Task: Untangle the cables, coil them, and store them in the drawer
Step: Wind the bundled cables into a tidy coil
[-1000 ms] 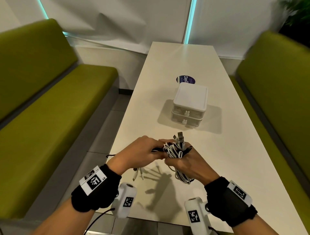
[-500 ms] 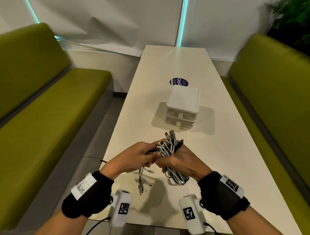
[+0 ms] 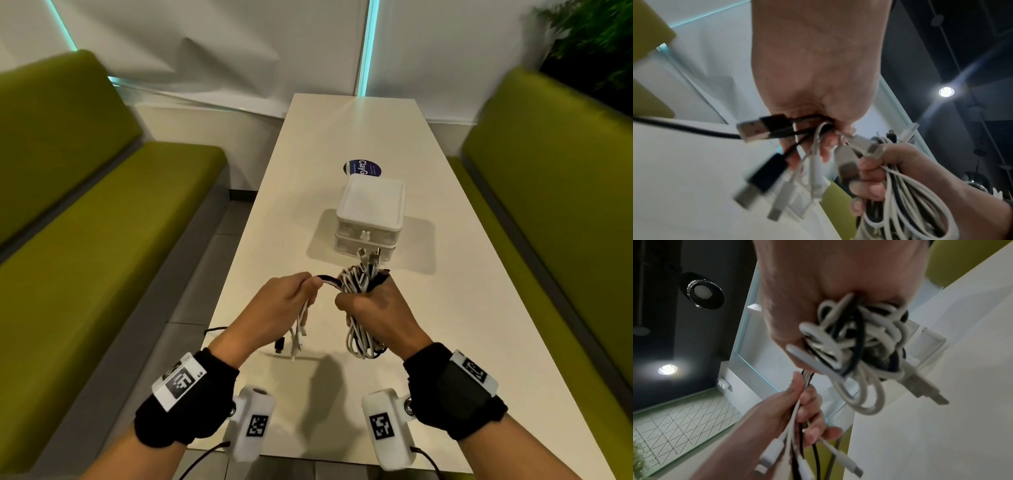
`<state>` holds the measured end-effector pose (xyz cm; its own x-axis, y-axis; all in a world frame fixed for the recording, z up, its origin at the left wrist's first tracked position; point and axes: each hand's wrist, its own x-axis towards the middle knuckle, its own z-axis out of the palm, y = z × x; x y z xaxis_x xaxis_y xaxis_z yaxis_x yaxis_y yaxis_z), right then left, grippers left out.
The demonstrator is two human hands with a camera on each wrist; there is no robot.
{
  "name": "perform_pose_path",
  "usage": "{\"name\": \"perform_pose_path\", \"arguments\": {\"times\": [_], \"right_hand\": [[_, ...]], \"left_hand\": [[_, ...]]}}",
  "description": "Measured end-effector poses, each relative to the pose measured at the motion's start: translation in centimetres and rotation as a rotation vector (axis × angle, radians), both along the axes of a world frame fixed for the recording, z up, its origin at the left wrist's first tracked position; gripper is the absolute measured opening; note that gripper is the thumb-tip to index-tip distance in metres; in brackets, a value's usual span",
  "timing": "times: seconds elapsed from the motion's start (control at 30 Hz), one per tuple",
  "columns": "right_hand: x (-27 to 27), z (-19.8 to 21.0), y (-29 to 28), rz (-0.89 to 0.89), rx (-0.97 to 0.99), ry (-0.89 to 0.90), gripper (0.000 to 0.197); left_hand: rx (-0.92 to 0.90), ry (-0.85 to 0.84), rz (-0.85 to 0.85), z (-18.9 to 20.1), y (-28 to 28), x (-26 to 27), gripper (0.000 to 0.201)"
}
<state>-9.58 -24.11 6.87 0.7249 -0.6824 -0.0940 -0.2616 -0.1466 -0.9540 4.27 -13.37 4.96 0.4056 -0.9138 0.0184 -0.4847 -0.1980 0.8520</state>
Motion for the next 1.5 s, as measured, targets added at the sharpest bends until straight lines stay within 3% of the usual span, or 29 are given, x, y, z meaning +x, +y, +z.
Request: {"name": "perform_pose_path", "arguments": {"times": [0.23, 0.33, 0.4, 0.5, 0.67, 0.83, 0.93, 1.17, 1.4, 1.5], "right_hand": [[-0.9, -0.2, 1.5, 0.041, 0.113, 0.000, 0.020], [-0.8, -0.5, 1.8, 0.028, 0.187, -0.056, 0.028], [-0.8, -0.6, 1.8, -0.033, 0.230, -0.103, 0.022], [-0.7, -0.7, 1.8, -0.111, 0.327, -0.175, 0.011], [-0.6, -1.5, 2.6, -0.142, 0.384, -0.216, 0.017], [-0.5, -0.8, 3.9, -0.113, 0.307, -0.236, 0.019], [-0.7, -0.6, 3.9, -0.064, 0.345, -0.234, 0.009], [-0.3, -0.3, 4.6, 0.020, 0.298, -0.230, 0.019], [0.1, -1.7, 5.3, -0.069, 0.559, -0.385, 0.025], [0.0, -1.7, 5.2, -0.083, 0.645, -0.421, 0.032]], "left_hand": [[-0.044, 0.225, 0.065, -1.0, 0.4, -2.2, 0.045], [-0.059, 0.229, 0.072, -1.0, 0.7, -2.8, 0.048], [-0.080, 0.187, 0.047, -0.9, 0.9, -3.1, 0.048], [-0.090, 0.190, 0.021, -0.9, 1.2, -3.3, 0.041], [-0.092, 0.243, 0.107, -1.8, 1.7, -3.9, 0.019], [-0.091, 0.364, 0.159, -1.8, 1.2, -5.1, 0.033], [-0.045, 0.428, 0.156, -1.3, 1.1, -5.5, 0.029], [0.003, 0.620, 0.172, -0.3, 1.1, -5.7, 0.063], [-0.071, 0.703, 0.251, -0.2, 0.4, -6.8, 0.061], [-0.133, 0.719, 0.283, -0.5, -0.4, -7.8, 0.048]]}}
